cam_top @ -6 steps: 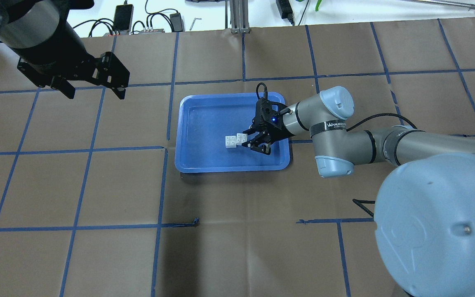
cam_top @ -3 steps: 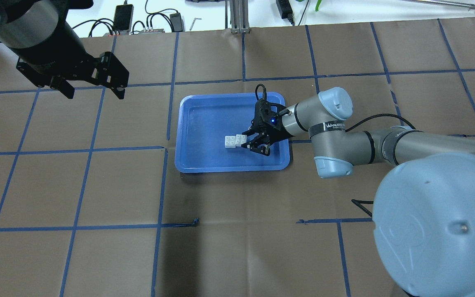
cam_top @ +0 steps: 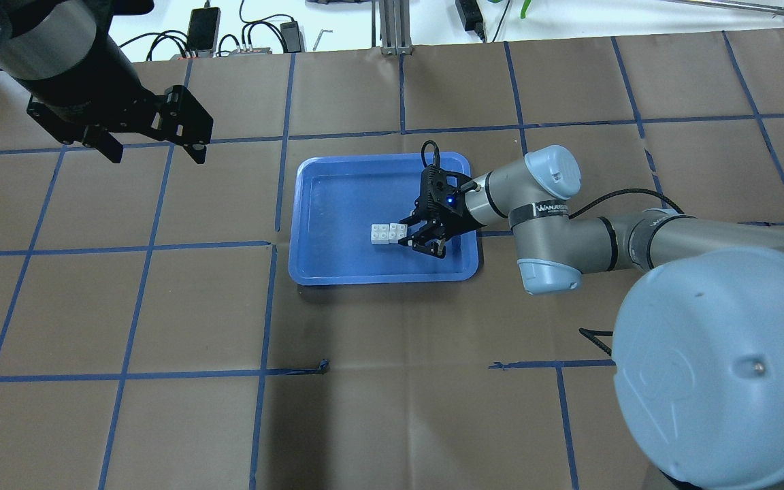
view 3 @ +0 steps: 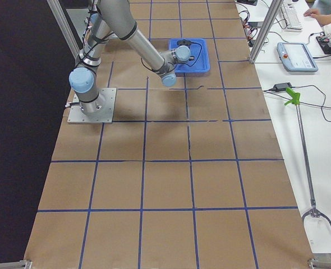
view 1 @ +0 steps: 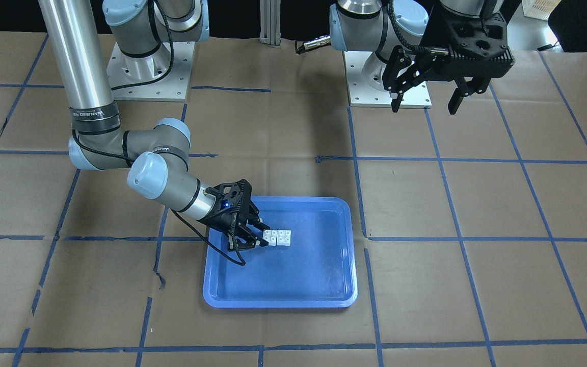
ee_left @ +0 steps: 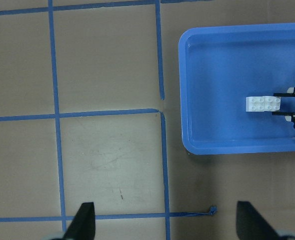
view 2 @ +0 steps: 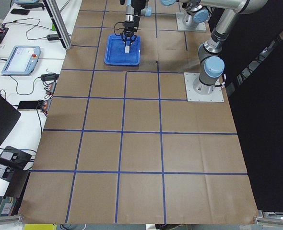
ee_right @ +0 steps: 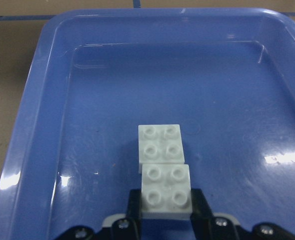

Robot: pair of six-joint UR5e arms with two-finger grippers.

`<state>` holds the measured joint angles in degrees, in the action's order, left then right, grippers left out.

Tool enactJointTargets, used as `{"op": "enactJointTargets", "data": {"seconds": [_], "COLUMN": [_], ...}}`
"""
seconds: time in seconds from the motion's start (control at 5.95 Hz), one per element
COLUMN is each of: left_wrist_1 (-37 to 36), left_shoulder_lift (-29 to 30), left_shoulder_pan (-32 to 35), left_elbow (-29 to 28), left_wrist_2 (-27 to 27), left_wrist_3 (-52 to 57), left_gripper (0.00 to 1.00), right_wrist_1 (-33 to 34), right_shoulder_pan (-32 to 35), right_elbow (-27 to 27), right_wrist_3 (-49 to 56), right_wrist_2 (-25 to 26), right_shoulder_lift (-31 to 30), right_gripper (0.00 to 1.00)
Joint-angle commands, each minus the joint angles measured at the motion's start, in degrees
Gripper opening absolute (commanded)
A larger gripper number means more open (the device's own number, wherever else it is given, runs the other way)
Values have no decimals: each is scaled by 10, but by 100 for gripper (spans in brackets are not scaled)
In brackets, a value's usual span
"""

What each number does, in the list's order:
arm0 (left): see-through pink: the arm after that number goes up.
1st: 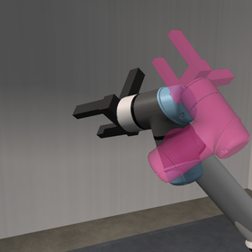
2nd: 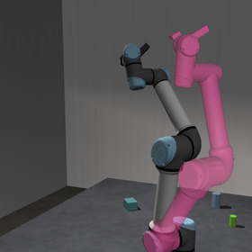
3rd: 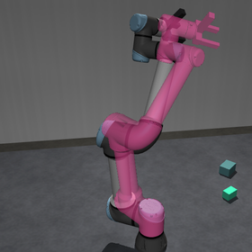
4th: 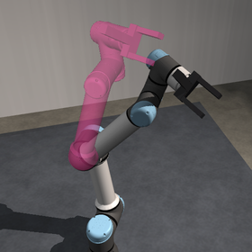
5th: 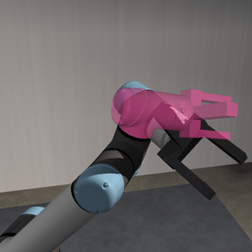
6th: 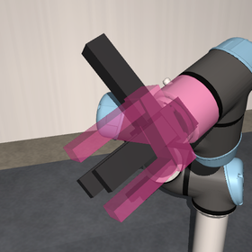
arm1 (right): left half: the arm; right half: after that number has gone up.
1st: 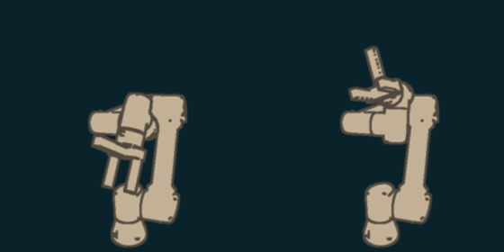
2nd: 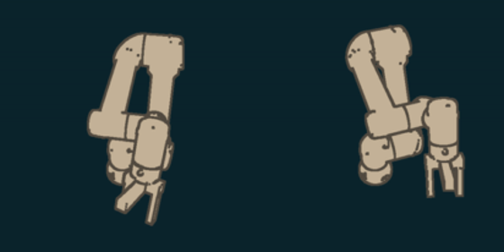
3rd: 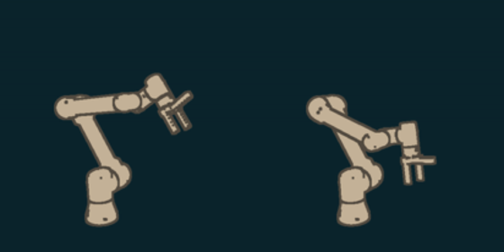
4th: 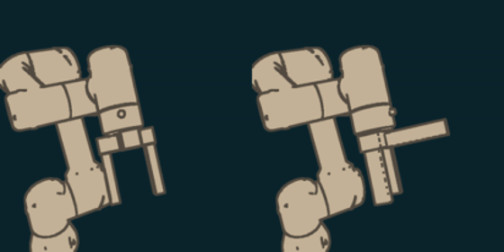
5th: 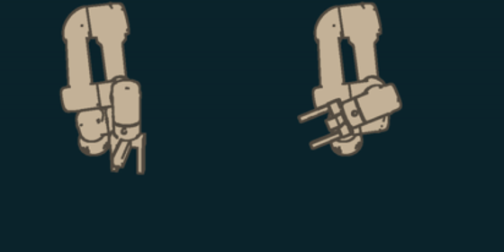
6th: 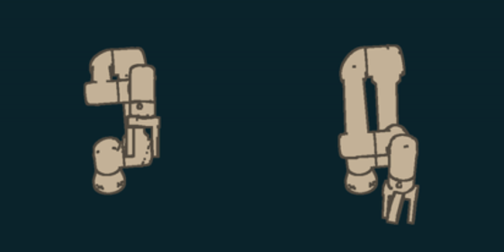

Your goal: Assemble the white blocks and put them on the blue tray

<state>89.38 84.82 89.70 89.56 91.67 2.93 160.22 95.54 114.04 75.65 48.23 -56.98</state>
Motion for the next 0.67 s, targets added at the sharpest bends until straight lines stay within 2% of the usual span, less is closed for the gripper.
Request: {"op": "enactJointTargets", "data": {"seconds": [0.0,0.17,0.34,0.5], "left_wrist_1": [0,-1,0,0], "left_shoulder_lift": [0,0,0,-1], "left_shoulder_pan": [-1,-1,-1,-1], "left_elbow": [0,0,0,0], "left_wrist_2": [0,0,0,0], "left_wrist_3": [1,1,1,1], "left_gripper": [99,99,99,99], "right_wrist_1": [1,1,1,1], "right_shoulder_pan": [0,0,0,0], "right_elbow": [0,0,0,-1], "right_wrist_3": [0,0,1,1], "right_wrist_2": [-2,-2,-2,-3], "right_shoulder_lift": [0,0,0,0], "right_gripper": [33,33,39,51]}}
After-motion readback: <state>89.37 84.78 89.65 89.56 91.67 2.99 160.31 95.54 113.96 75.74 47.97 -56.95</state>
